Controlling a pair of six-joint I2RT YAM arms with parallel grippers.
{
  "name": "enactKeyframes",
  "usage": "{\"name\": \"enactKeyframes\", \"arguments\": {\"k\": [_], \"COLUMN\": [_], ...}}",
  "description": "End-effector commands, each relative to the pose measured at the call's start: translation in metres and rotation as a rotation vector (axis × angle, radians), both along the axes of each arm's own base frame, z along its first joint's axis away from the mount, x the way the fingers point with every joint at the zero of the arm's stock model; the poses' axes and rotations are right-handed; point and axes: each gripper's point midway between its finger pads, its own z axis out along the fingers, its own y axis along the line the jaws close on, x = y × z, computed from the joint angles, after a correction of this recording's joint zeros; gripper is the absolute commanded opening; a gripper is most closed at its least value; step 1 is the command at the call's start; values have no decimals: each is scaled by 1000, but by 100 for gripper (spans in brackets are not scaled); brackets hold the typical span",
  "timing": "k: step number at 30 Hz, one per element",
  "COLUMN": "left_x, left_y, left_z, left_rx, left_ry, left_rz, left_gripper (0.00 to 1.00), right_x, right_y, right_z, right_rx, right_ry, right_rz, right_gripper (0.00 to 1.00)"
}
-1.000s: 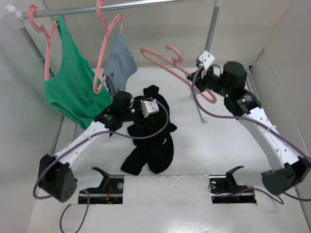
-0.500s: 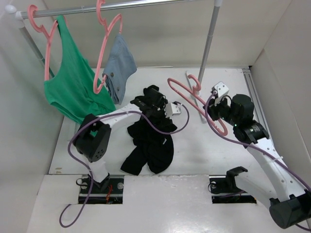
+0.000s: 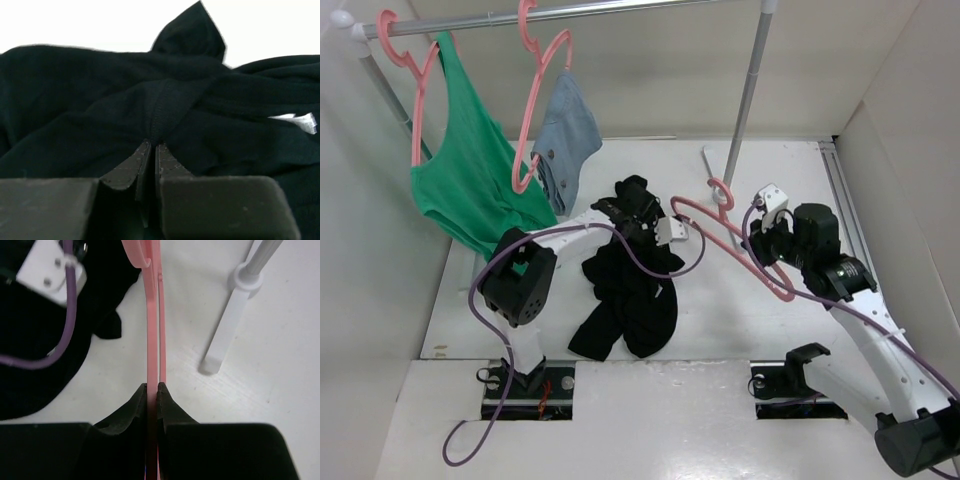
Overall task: Place the t-shirt on the hanger
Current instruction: Place tshirt on hanger
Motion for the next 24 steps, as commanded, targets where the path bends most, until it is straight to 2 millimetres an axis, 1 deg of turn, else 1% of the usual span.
{"name": "enactKeyframes", "arguments": {"k": [1, 2, 3, 4, 5, 6, 8, 9, 10, 11, 13, 15, 17, 18, 20, 21, 24], "left_x": [9, 14, 16, 18, 26, 26, 29, 34, 34, 35, 36, 40, 44, 44, 46, 45, 45], "left_y": [5, 5, 3, 5, 7, 4, 8, 9, 9, 8, 7, 4, 1, 1, 0, 0, 0], "left_z": [29, 37, 41, 50, 62, 66, 69, 73, 73, 74, 75, 81, 89, 89, 93, 97, 97], "left_rx": [-53, -76, -87, -108, -130, -148, -158, -164, -164, -172, -181, -199, -213, -213, -221, -230, -233], "left_ry": [17, 13, 16, 17, -1, 3, 17, 8, 8, 6, 4, 0, -17, -17, -20, -24, -17], "left_rz": [39, 56, 73, 89, 115, 118, 143, 152, 152, 159, 167, 184, 182, 182, 188, 194, 203], "left_gripper": [0, 0, 0, 0, 0, 0, 0, 0, 0, 0, 0, 0, 0, 0, 0, 0, 0], "right_x": [-20, -28, -33, -40, -51, -55, -69, -78, -84, -90, -102, -110, -116, -118, -118, -121, -120], "right_y": [4, 1, 0, 0, -3, -2, 3, 4, 6, 14, 18, 24, 25, 25, 25, 28, 38], "right_z": [12, 14, 15, 18, 13, 24, 33, 40, 44, 47, 57, 55, 43, 40, 27, 26, 22], "right_rx": [36, 28, 23, 25, 6, 7, 32, 43, 57, 86, 115, 144, 150, 150, 148, 169, 222], "right_ry": [40, 65, 83, 93, 141, 131, 147, 155, 152, 160, 139, 157, 187, 189, 202, 202, 197], "right_rz": [39, 38, 38, 47, 59, 73, 120, 140, 162, 212, 255, 293, 309, 309, 307, 324, 372], "right_gripper": [0, 0, 0, 0, 0, 0, 0, 0, 0, 0, 0, 0, 0, 0, 0, 0, 0]}}
